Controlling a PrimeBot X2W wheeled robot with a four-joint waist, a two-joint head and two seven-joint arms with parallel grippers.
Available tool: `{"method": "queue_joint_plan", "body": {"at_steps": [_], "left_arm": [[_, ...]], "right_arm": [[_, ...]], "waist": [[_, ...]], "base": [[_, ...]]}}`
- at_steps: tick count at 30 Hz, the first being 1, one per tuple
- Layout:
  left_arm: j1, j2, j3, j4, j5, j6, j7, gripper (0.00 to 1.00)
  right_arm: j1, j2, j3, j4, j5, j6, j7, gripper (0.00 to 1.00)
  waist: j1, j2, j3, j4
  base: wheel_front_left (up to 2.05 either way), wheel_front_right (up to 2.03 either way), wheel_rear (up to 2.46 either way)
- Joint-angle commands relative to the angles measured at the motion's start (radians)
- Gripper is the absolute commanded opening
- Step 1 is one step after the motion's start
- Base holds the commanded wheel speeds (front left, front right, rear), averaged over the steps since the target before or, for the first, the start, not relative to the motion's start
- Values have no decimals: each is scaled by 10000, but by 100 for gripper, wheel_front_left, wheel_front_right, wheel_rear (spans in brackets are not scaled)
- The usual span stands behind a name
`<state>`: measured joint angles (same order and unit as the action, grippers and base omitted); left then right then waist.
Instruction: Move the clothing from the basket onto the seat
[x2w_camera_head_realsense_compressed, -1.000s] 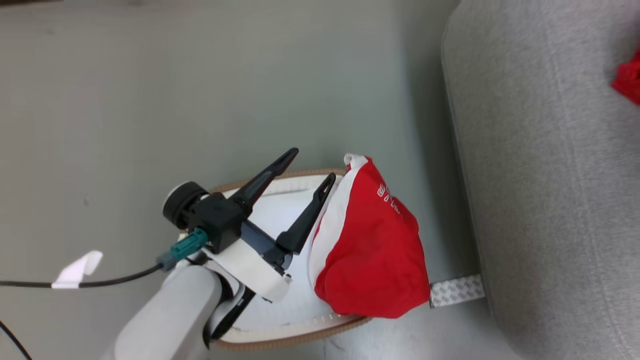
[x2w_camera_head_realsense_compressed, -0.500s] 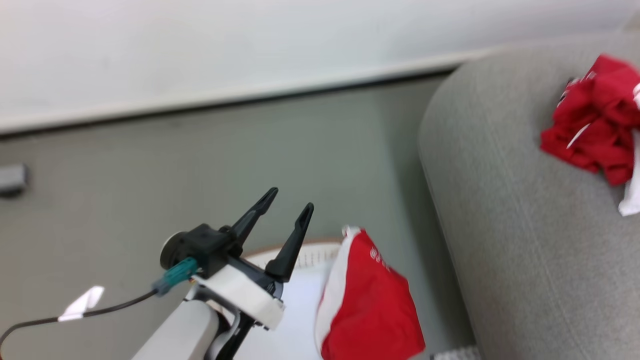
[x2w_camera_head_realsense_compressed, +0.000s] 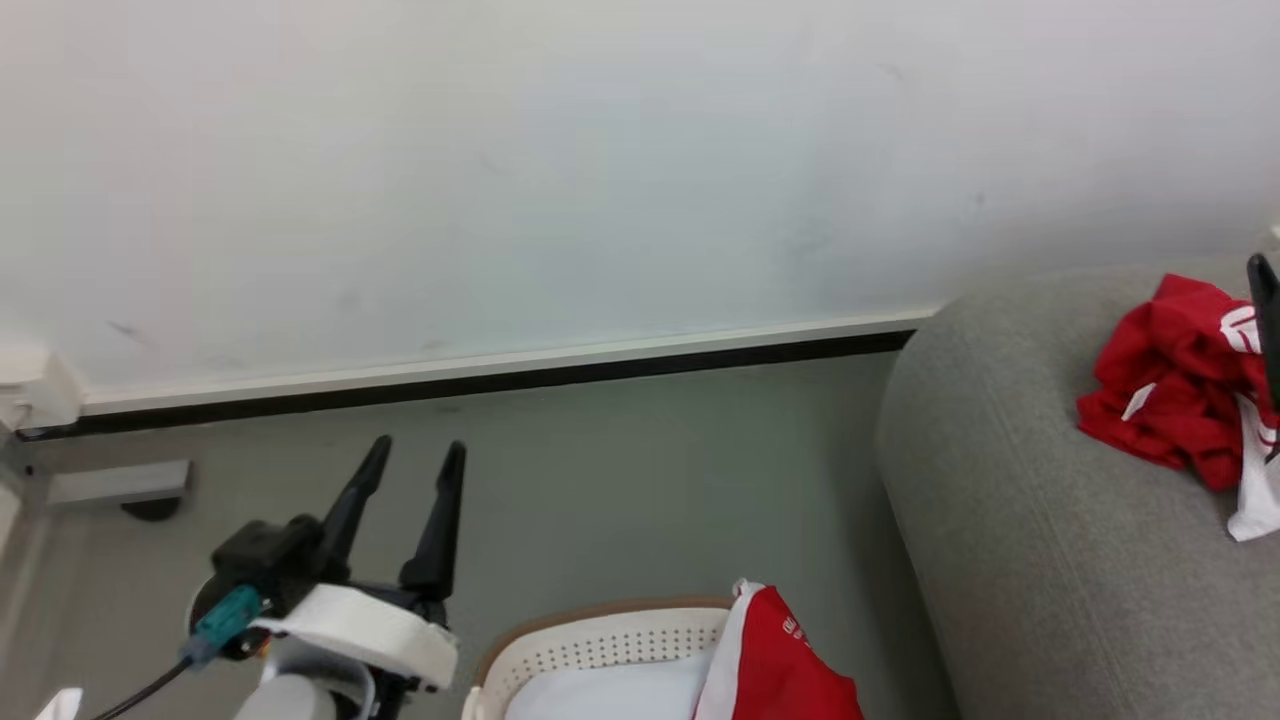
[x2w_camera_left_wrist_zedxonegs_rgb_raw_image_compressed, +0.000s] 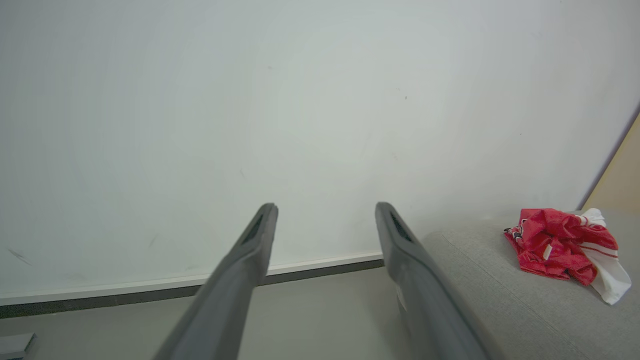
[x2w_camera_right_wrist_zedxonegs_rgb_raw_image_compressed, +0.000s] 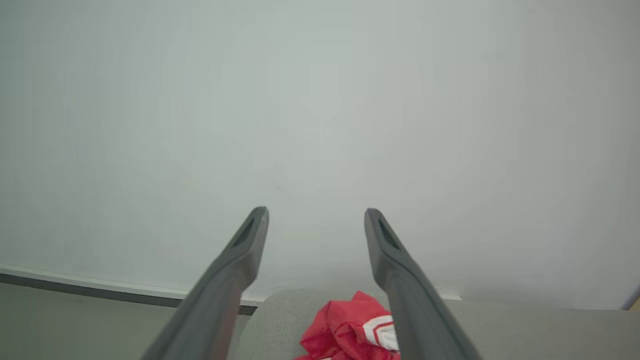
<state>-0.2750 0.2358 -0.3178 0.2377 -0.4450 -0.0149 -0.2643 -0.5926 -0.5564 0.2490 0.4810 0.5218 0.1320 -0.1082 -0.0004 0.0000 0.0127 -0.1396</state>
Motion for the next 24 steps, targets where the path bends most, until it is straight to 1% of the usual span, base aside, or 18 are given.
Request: {"method": "queue_joint_plan", "body": {"at_steps": [1,7,11,16,17,20,24], "left_arm": [[278,68,221,32,202,49,-1,100],[894,-136,1170,162,482,73,-1,100],[1280,-429,1823,164,650,-89,-2,100],[1740,-907,2479,-77,1163,-271,-2,100],[1805,-1005,2616,-149,1257,-329,-2,100],[2033,-1238,2903,-335,1705,-474,-2,100],[2174,-1447,3125,-366,2189,-621,-2,100]], "right_arm": [[419,207,-195,-306,-26,-25,-163,100],[2070,1326,-994,-1568,-733,-25,-666,100],[3248,2313,-1449,-2240,-1293,-24,-1078,100],[4448,3363,-1817,-2631,-1666,-25,-1459,100],[4576,3514,-1718,-2680,-1672,-24,-1501,100],[4833,3666,-1387,-2586,-1849,-25,-1544,100],[5061,4037,-1419,-2624,-2015,-24,-1561,100]], "waist": [[4,0,-190,233],[4,0,-233,415],[4,0,-251,539],[4,0,-239,658],[4,0,-201,663],[4,0,-69,658],[4,0,31,696]], "base": [[0,0,0],[0,0,0],[0,0,0],[0,0,0],[0,0,0],[0,0,0],[0,0,0]]}}
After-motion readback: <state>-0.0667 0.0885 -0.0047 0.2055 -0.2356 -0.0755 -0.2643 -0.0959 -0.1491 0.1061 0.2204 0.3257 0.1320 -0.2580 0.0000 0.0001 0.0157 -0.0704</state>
